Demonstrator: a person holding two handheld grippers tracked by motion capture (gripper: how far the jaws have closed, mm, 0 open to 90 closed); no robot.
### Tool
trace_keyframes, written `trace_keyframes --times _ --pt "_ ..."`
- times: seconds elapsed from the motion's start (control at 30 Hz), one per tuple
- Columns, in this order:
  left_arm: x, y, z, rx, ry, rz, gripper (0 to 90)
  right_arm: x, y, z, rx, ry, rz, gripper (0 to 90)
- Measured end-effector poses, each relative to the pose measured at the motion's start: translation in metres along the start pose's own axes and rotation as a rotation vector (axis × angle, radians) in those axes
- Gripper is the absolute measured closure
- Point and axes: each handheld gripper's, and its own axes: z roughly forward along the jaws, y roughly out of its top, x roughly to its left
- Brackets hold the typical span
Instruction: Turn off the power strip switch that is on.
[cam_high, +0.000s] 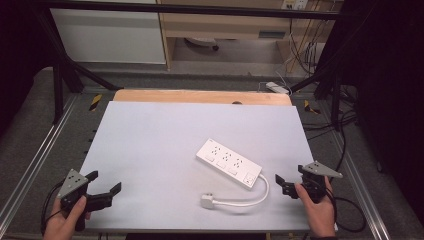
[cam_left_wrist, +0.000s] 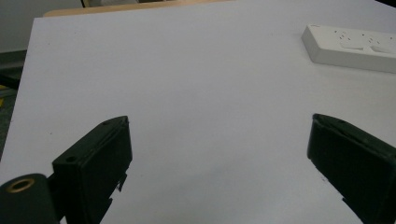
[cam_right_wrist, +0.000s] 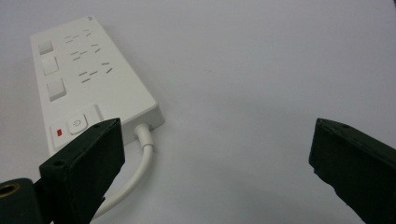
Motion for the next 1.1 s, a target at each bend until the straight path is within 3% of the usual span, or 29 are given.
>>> trace_keyframes --times 0.23,0.43,0.87,1.1 --pt "0.0 0.0 0.0 0.004 0.0 0.001 6.5 0.006 0.008 0.001 -0.002 -0.024 -0.011 5.3" --pt "0.0 0.0 0.001 0.008 0.0 0.002 6.5 0.012 0.013 0.001 -0.005 0.001 -0.01 5.5" --pt "-0.001 -0.002 0.002 0.022 0.004 0.008 6.5 0.021 0.03 0.009 -0.035 0.01 0.02 5.1" --pt "-0.001 -0.002 0.003 0.028 0.004 0.01 6.6 0.031 0.037 0.012 -0.041 0.028 0.007 4.9"
